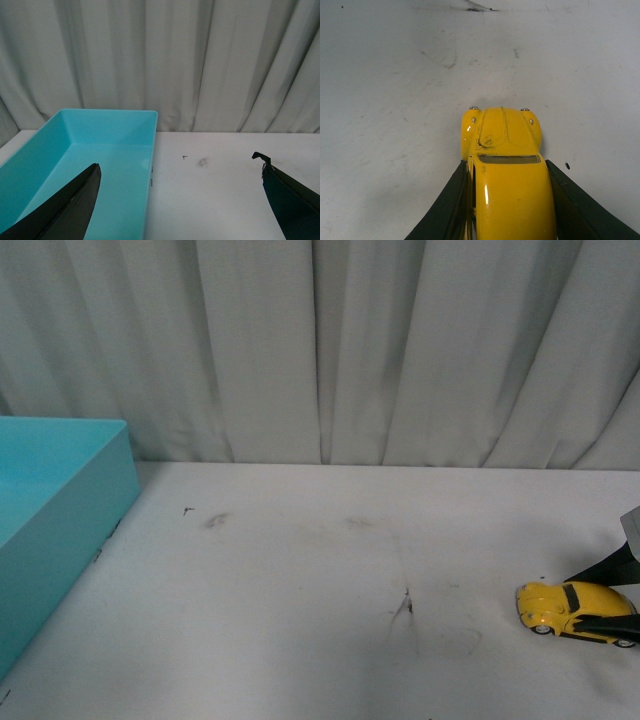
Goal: Wind up and store yellow beetle toy
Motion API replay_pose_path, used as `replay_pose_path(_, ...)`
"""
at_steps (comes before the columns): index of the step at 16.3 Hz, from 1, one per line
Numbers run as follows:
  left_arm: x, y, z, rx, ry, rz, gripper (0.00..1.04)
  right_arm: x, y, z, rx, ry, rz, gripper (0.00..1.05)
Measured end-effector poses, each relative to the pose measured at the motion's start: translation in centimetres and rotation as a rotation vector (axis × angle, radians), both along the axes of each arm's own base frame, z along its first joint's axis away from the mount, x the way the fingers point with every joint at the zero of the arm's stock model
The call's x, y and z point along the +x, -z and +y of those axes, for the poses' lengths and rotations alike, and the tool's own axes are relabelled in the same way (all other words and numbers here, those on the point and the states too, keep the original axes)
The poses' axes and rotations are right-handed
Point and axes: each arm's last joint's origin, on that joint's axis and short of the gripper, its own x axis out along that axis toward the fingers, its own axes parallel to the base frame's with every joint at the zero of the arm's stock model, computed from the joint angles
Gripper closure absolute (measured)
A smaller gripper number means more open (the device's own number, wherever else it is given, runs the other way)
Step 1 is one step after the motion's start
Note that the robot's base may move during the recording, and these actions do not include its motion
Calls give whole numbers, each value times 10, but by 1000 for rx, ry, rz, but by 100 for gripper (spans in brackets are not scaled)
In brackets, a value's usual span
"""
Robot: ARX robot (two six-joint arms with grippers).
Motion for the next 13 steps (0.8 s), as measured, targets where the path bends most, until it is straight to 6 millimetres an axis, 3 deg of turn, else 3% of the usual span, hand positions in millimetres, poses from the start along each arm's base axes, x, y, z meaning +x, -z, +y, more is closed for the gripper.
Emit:
replay_pose_path(1,0,0,0,0,0,0,7,0,0,1,-1,-2,-8,64)
replay_pose_path(4,0,0,0,0,0,0,7,-2,7,1,-18,-2,-7,30)
replay_pose_path(7,0,0,0,0,0,0,7,-1,6,1,-12,-1,-19,4)
replay_pose_path(13,0,0,0,0,0,0,7,-1,6,1,-13,-1,-19,7)
